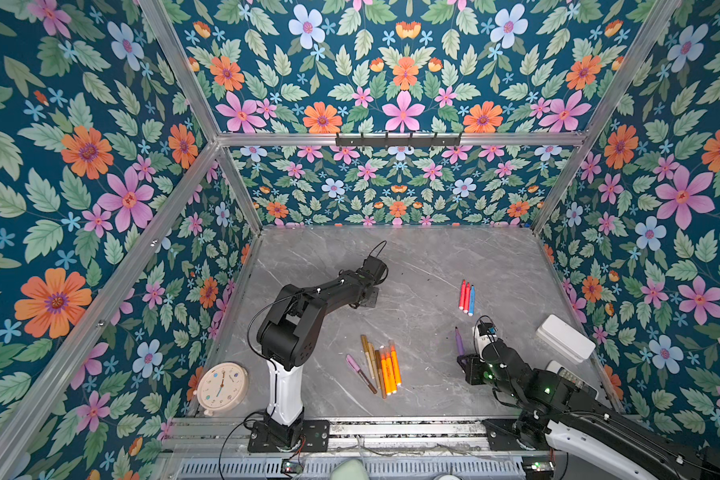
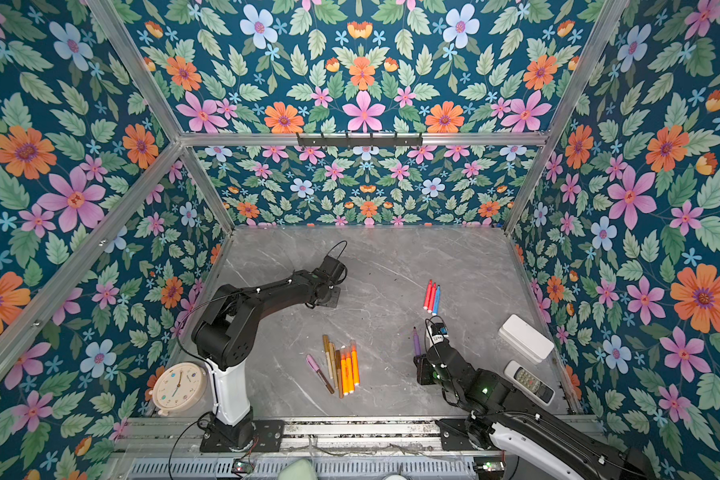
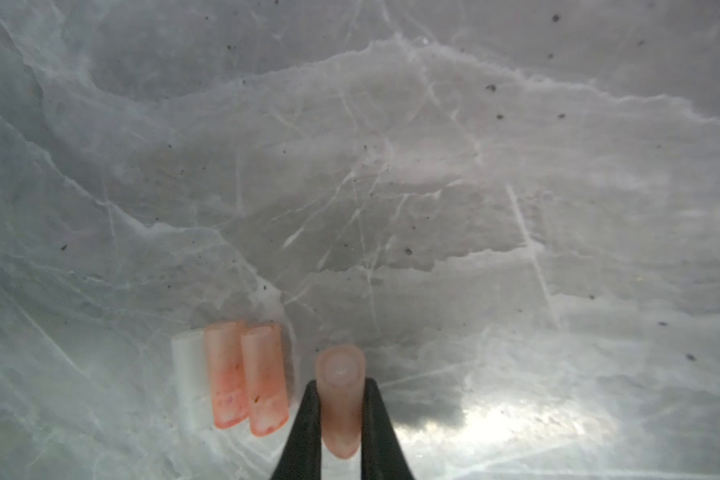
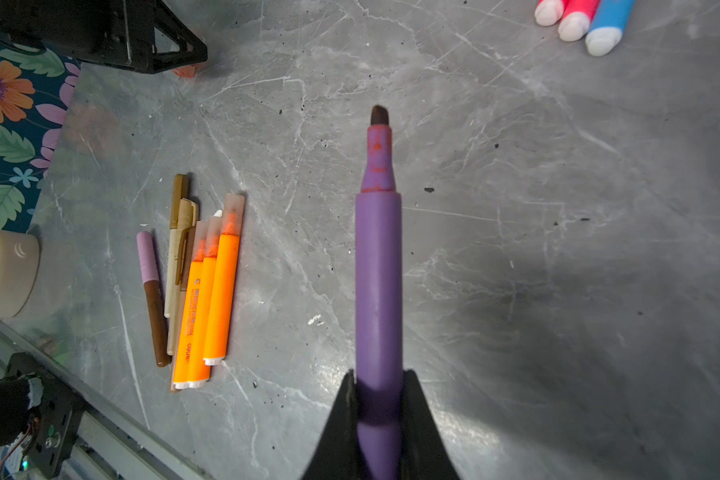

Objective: Open the pen caps
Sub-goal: 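Lower the pinkish cap beside the other caps with the left gripper, then open the left gripper to release the cap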

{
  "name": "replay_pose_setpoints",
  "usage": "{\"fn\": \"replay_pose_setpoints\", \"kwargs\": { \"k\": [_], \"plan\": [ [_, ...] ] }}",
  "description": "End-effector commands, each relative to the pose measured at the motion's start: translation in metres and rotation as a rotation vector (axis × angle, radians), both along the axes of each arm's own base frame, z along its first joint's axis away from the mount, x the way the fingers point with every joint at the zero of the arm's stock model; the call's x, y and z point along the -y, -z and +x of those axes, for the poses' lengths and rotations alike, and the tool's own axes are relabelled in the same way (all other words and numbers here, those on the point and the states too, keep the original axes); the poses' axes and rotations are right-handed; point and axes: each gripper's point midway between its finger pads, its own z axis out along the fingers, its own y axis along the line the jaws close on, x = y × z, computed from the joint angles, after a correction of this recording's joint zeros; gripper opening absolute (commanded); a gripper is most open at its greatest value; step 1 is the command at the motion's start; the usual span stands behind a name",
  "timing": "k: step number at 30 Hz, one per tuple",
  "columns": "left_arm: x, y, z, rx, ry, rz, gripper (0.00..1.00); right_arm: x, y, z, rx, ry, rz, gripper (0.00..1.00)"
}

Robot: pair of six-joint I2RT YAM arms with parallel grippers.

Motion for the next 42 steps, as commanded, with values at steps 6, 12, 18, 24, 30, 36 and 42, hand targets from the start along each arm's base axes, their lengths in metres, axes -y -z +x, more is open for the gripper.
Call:
{"fn": "replay_pose_setpoints", "kwargs": {
  "k": [6, 12, 18, 24, 30, 36, 42],
  "plan": [
    [-0.010, 0.000, -0.004, -0.001, -0.030, 0.063, 0.15, -0.005, -0.008, 0.003, 0.027, -0.020, 0.008, 0.00],
    [-0.010, 0.000, -0.003, 0.005, -0.032, 0.071, 0.28, -0.004, -0.003, 0.002, 0.015, -0.019, 0.008, 0.00],
    [-0.008, -0.004, -0.001, 0.018, -0.033, 0.069, 0.33, -0.003, -0.005, 0.001, 0.018, -0.017, 0.009, 0.00],
    [-0.005, -0.019, 0.001, 0.056, -0.031, 0.061, 0.33, -0.002, -0.004, 0.000, 0.015, -0.013, 0.011, 0.00],
    [0.014, -0.043, 0.002, 0.126, 0.008, -0.050, 0.19, 0.000, -0.007, -0.001, 0.022, -0.009, 0.013, 0.00],
    [0.023, -0.024, 0.004, 0.071, 0.029, -0.109, 0.00, 0.001, -0.004, -0.002, 0.012, -0.005, 0.016, 0.00],
    [0.019, -0.003, 0.008, 0.039, 0.012, -0.106, 0.05, 0.004, -0.003, -0.004, 0.008, 0.003, 0.021, 0.00]
  ]
}}
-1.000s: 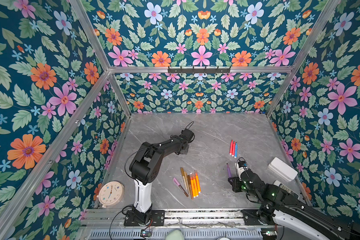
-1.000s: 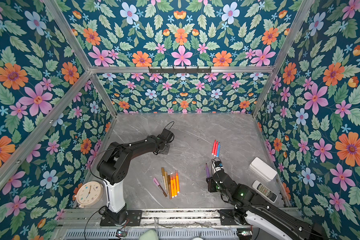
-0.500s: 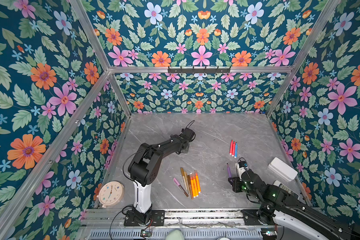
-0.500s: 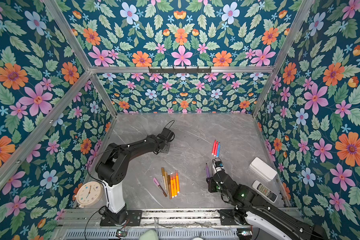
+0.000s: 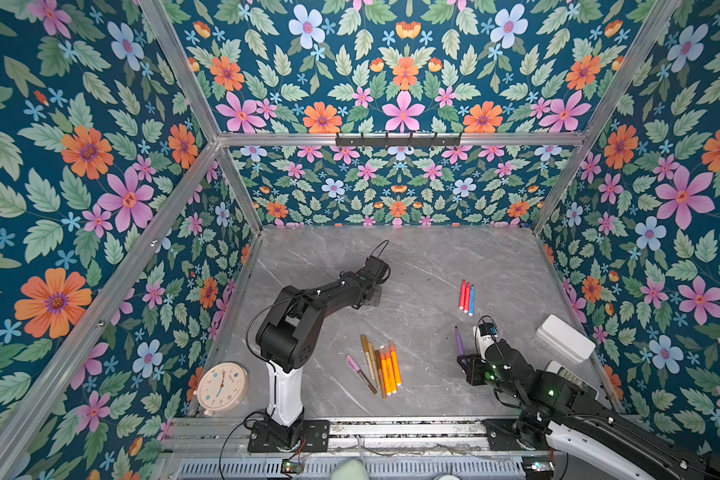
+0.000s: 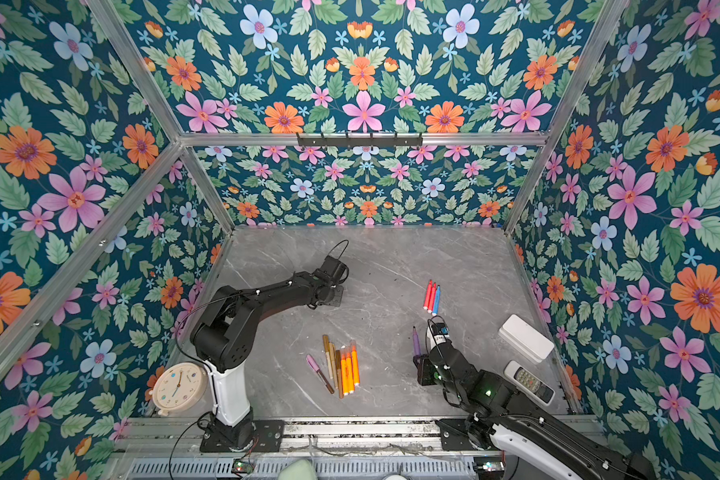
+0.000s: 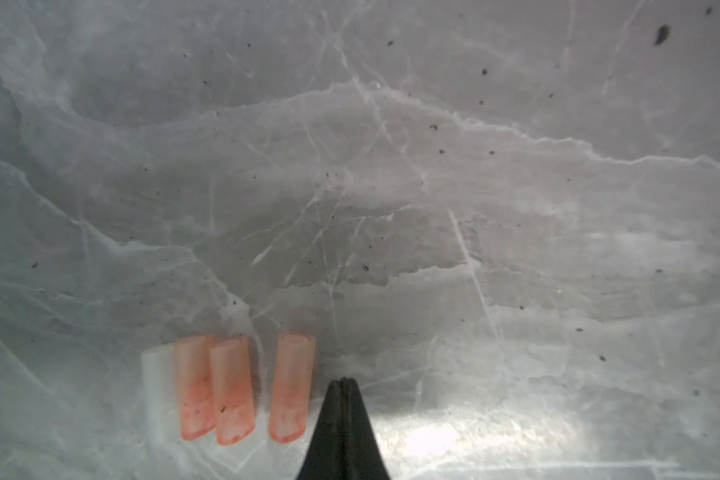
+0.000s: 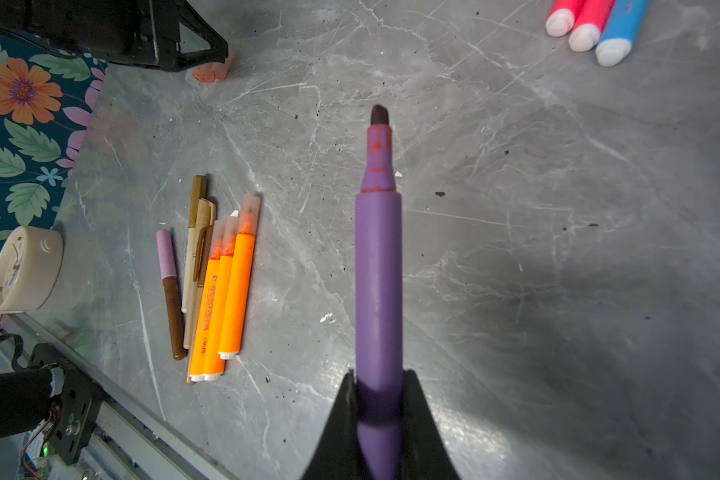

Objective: Open the pen caps
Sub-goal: 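Open the left gripper to release the cap, then carry the purple marker to the pink markers while the left gripper withdraws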

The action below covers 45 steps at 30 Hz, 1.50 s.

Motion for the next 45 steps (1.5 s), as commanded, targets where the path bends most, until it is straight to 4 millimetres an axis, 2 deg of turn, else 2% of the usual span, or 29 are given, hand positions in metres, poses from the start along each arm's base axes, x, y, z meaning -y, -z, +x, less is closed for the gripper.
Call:
{"fn": "replay_pose_setpoints", "kwargs": {
  "k": [1, 6, 10, 25, 32, 34, 39, 43, 45],
  "plan": [
    [0.003, 0.002, 0.005, 0.006, 0.000, -0.021, 0.06, 0.004, 0.003, -0.002, -0.013, 0.017, -0.006, 0.00],
    [0.000, 0.002, 0.007, 0.019, -0.008, -0.015, 0.18, 0.007, 0.004, -0.004, -0.013, 0.024, 0.001, 0.00],
    [-0.002, 0.004, 0.007, 0.017, -0.014, -0.003, 0.23, 0.006, 0.004, -0.004, -0.014, 0.025, 0.007, 0.00],
    [-0.010, 0.006, 0.009, 0.018, -0.033, 0.015, 0.35, 0.006, 0.005, -0.004, -0.016, 0.023, 0.009, 0.00],
    [-0.008, 0.000, 0.009, 0.025, -0.030, -0.003, 0.36, 0.006, 0.004, -0.003, -0.013, 0.025, 0.009, 0.00],
    [-0.001, -0.008, 0.008, 0.034, -0.015, -0.043, 0.35, 0.007, 0.003, -0.003, -0.014, 0.029, 0.005, 0.00],
    [0.028, -0.058, 0.001, 0.145, 0.081, -0.257, 0.36, 0.017, -0.004, 0.006, -0.062, 0.073, 0.006, 0.00],
    [0.044, -0.102, -0.014, 0.265, 0.170, -0.452, 0.43, 0.032, -0.015, 0.030, -0.151, 0.129, 0.120, 0.00],
    [0.044, -0.115, -0.026, 0.324, 0.201, -0.519, 0.44, 0.047, -0.025, 0.048, -0.166, 0.189, 0.199, 0.00]
  ]
}}
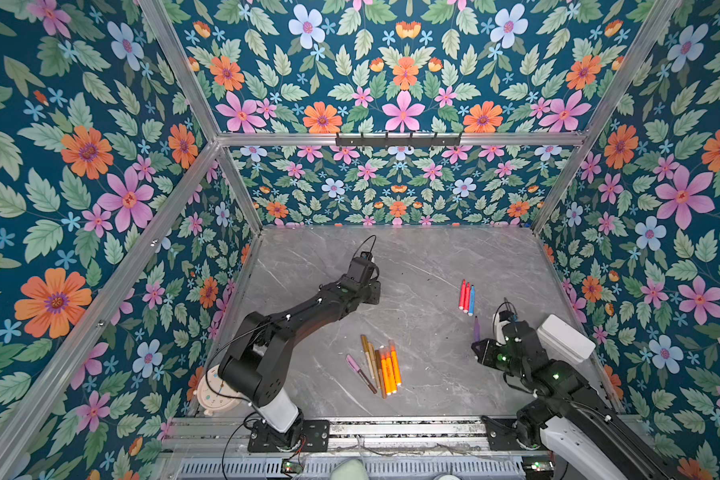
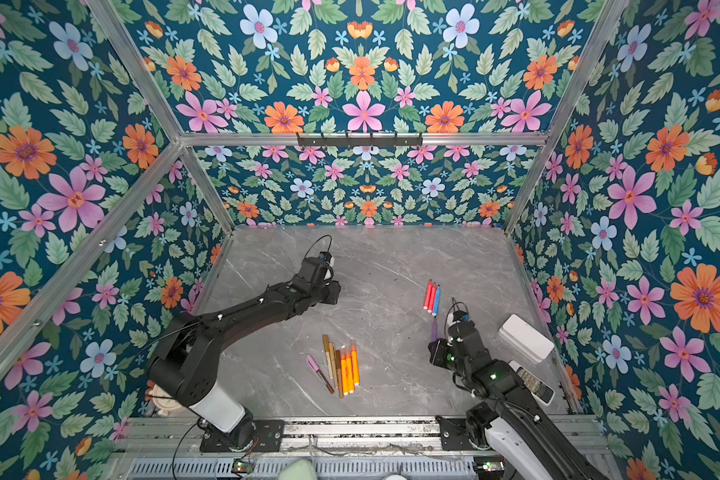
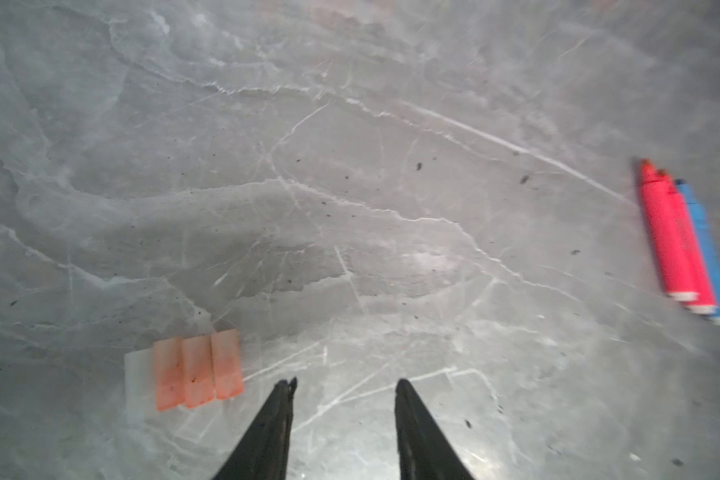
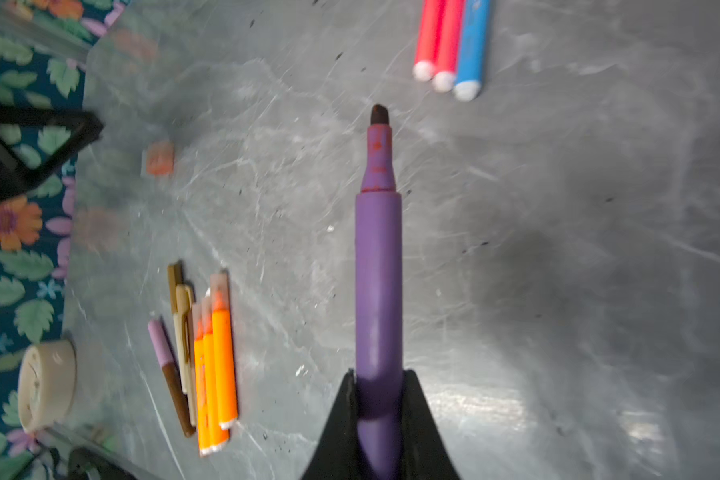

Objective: Open the pen caps
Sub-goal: 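Carry the purple marker to the pink markers while the left gripper withdraws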

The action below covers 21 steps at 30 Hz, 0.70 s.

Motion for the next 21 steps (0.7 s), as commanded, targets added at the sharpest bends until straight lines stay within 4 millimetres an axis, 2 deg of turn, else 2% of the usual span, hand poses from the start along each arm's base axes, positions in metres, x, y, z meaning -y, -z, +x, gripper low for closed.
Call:
{"fn": "replay_pose_setpoints", "kwargs": {
  "k": [1, 5, 7, 9, 12, 17, 19, 21],
  "plan": [
    [0.020, -0.038, -0.006, 0.146, 0.091, -0.187, 0.44, -0.002, -0.018, 0.013, -0.005, -0.055, 0.158, 0.00],
    [0.007, -0.047, -0.029, 0.243, 0.096, -0.272, 0.45, 0.037, -0.026, 0.054, -0.016, 0.097, 0.295, 0.00],
    [0.006, -0.052, -0.042, 0.268, 0.119, -0.335, 0.45, 0.056, -0.020, 0.073, -0.038, 0.162, 0.317, 0.00],
    [0.005, -0.057, -0.054, 0.302, 0.136, -0.395, 0.45, 0.071, -0.008, 0.092, -0.076, 0.193, 0.263, 0.00],
    [0.005, -0.064, -0.061, 0.328, 0.147, -0.455, 0.43, 0.079, 0.007, 0.117, -0.108, 0.191, 0.239, 0.00],
    [0.018, -0.073, -0.070, 0.318, 0.203, -0.488, 0.43, 0.088, 0.028, 0.140, -0.123, 0.170, 0.190, 0.00],
    [0.019, -0.075, -0.072, 0.321, 0.206, -0.475, 0.43, 0.085, 0.038, 0.145, -0.138, 0.154, 0.190, 0.00],
    [0.017, -0.075, -0.072, 0.325, 0.197, -0.460, 0.43, 0.073, 0.045, 0.151, -0.154, 0.115, 0.204, 0.00]
  ]
}}
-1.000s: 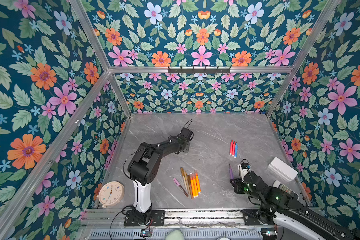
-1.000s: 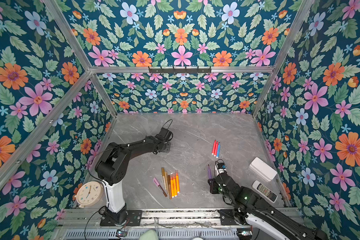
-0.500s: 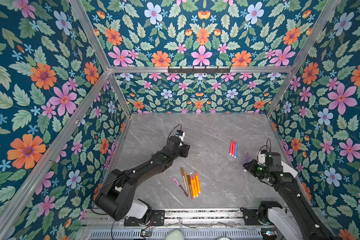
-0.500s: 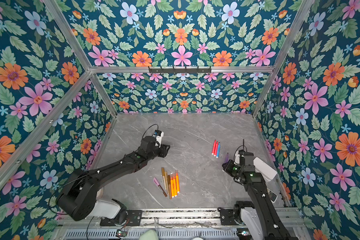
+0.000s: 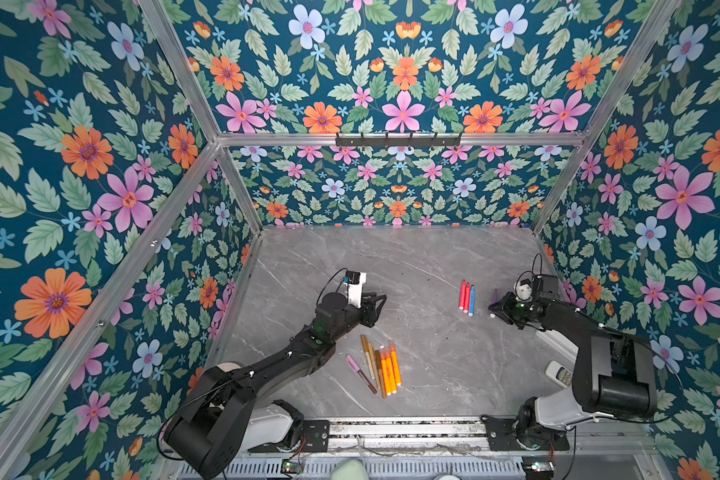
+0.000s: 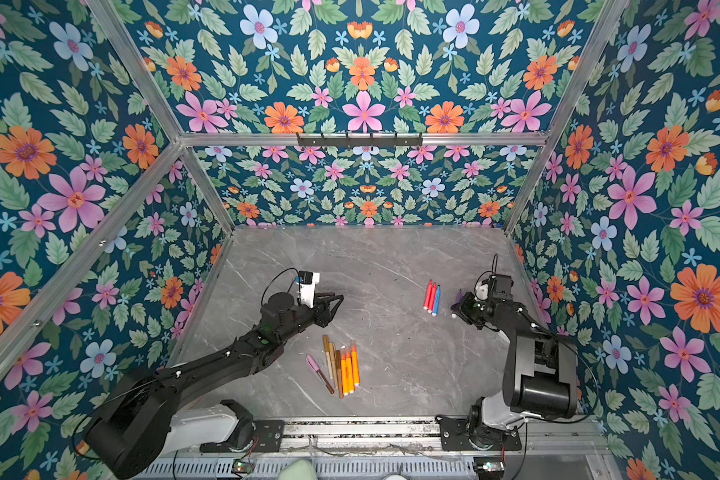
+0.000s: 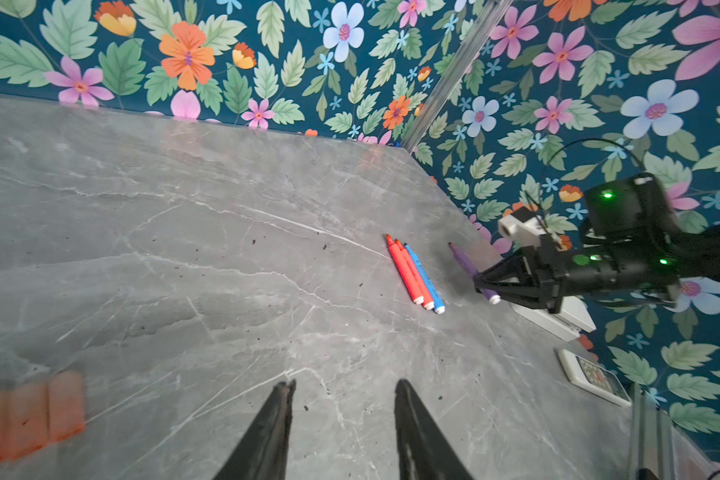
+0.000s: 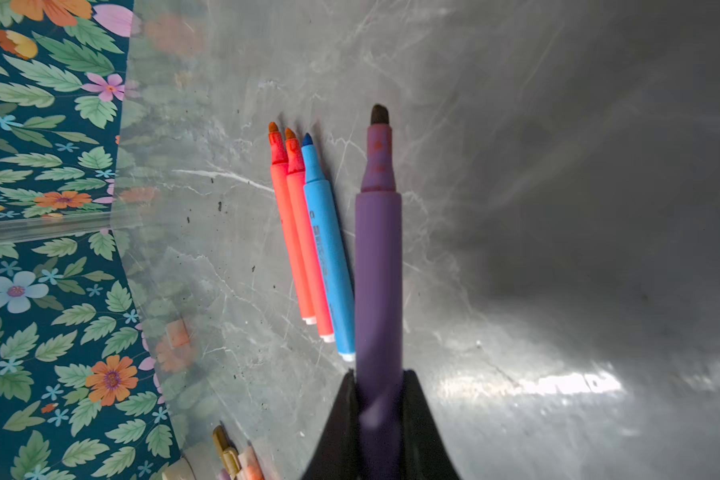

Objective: Open the pen caps
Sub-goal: 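Carry the purple marker to the pink markers while the left gripper withdraws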

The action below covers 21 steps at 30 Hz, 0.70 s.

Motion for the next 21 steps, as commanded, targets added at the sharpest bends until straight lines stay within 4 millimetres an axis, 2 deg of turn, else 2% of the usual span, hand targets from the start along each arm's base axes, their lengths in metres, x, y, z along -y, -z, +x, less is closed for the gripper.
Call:
{"fn": "replay_pose_setpoints", "kwargs": {
  "k": [1, 3, 4, 5, 12, 15, 16, 21],
  "plan": [
    [0.001, -0.011, 0.001, 0.033, -0.003, -0.009, 0.43, -0.014, 0.006, 0.014, 0.027, -0.080, -0.024, 0.00],
    [0.001, -0.011, 0.001, 0.031, -0.001, -0.005, 0.43, -0.024, 0.014, 0.017, -0.004, -0.128, -0.063, 0.00],
    [0.002, -0.010, 0.001, 0.030, 0.000, -0.002, 0.43, -0.027, 0.012, 0.019, -0.003, -0.138, -0.068, 0.00],
    [0.002, -0.010, 0.001, 0.029, 0.001, 0.000, 0.43, -0.029, 0.023, 0.019, -0.038, -0.141, -0.062, 0.00],
    [0.002, -0.008, 0.002, 0.031, -0.005, 0.022, 0.44, -0.022, 0.026, 0.017, -0.067, -0.122, -0.098, 0.00],
    [0.002, -0.006, 0.003, 0.028, -0.010, 0.026, 0.44, -0.024, 0.020, 0.017, -0.054, -0.129, -0.112, 0.00],
    [0.003, -0.005, 0.003, 0.025, -0.009, 0.028, 0.44, -0.026, 0.005, 0.019, -0.017, -0.131, -0.130, 0.00],
    [0.007, 0.000, 0.004, 0.012, -0.002, 0.037, 0.44, -0.051, -0.023, 0.024, 0.020, -0.199, -0.212, 0.00]
  ]
}}
